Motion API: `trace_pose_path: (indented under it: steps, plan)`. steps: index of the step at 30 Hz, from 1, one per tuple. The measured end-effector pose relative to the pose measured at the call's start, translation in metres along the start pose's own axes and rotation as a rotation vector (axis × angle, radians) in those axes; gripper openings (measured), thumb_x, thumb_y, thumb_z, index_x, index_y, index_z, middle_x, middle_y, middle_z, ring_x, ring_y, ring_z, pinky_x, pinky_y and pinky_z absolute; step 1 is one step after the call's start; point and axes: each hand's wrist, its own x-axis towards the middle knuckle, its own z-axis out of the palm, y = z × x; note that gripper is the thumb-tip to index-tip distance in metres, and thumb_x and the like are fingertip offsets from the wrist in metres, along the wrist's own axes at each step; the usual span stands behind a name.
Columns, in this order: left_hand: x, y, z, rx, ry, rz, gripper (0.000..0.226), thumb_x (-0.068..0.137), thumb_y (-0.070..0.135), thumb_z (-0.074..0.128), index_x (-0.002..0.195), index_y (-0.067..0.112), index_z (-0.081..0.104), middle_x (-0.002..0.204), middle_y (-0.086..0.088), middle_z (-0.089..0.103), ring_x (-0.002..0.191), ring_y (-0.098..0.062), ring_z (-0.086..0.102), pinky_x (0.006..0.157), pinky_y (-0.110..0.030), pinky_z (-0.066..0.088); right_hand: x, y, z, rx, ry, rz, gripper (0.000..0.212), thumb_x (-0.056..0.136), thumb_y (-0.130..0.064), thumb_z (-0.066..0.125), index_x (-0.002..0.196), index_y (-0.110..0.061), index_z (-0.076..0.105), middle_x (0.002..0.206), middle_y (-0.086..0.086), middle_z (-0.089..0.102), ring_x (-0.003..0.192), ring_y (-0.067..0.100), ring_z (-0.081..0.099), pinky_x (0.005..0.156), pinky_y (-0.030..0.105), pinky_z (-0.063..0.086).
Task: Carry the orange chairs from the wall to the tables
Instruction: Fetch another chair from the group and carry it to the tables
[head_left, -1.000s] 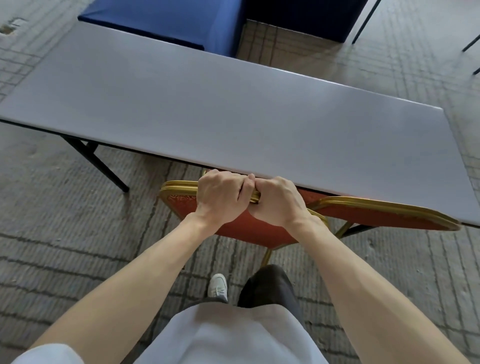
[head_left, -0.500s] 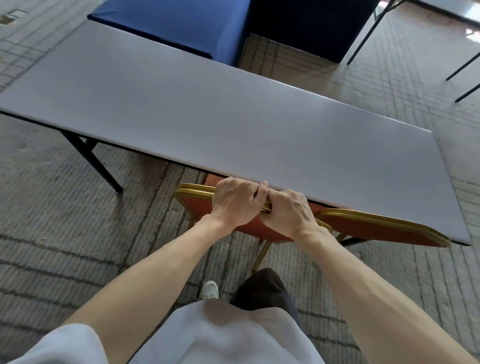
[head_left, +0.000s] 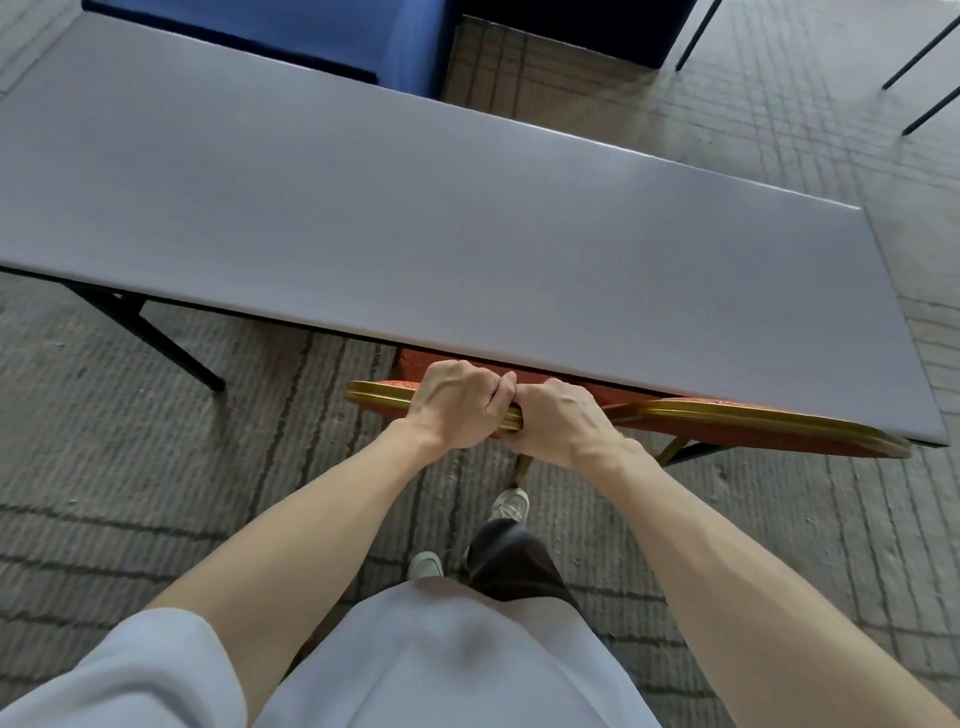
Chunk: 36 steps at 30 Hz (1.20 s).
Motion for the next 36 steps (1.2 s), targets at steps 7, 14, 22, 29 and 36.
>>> trace_pose_path:
  steps: [7,14,22,29,36]
  plan:
    - [0.031,-0.011,0.007,-0.015,-0.022,-0.046,0.059,0.105,0.040,0.025,0.067,0.016,0.064,0.073,-0.005,0.072,0.066,-0.021,0.064,0.063,-0.029,0.041,0.020,0.016,-0.010,0.212,-0.101,0.035,0.036,0.088,-0.036,0.065,0.121,-0.025,0.059,0.099,0.000,0.067,0.086,0.022,0.063,0.076,0.036,0.051]
    - [0.062,-0.025,0.008,-0.053,-0.037,-0.049,0.060,0.103,0.045,0.026,0.063,0.016,0.059,0.067,-0.002,0.068,0.057,-0.017,0.055,0.059,-0.029,0.044,0.024,0.027,-0.017,0.351,-0.035,0.110,0.041,0.094,-0.022,0.059,0.134,-0.029,0.052,0.106,-0.008,0.058,0.095,0.014,0.054,0.082,0.027,0.043]
    - [0.062,-0.023,0.000,-0.207,-0.164,-0.143,0.051,0.100,0.051,0.039,0.065,0.021,0.060,0.063,0.004,0.059,0.060,-0.014,0.057,0.057,-0.029,0.039,0.019,0.044,-0.038,0.363,0.011,0.160,0.031,0.096,-0.028,0.056,0.127,-0.025,0.059,0.119,-0.005,0.066,0.110,0.015,0.061,0.096,0.032,0.050]
    - [0.085,-0.047,-0.050,-0.278,-0.101,-0.239,0.034,0.100,0.044,0.045,0.097,0.020,0.069,0.089,0.002,0.070,0.080,-0.017,0.064,0.068,-0.032,0.050,0.074,0.022,-0.062,0.396,0.025,0.006,0.027,0.097,-0.027,0.055,0.124,-0.026,0.061,0.117,-0.006,0.067,0.107,0.011,0.062,0.095,0.030,0.052]
    - [0.071,-0.118,-0.129,-0.294,0.093,-0.573,0.031,0.098,0.043,0.044,0.103,0.024,0.069,0.099,0.005,0.072,0.092,-0.018,0.065,0.083,-0.037,0.054,0.180,-0.056,-0.097,0.426,0.059,-0.299,0.024,0.094,-0.021,0.051,0.114,-0.028,0.065,0.110,-0.009,0.069,0.102,0.012,0.064,0.088,0.038,0.056]
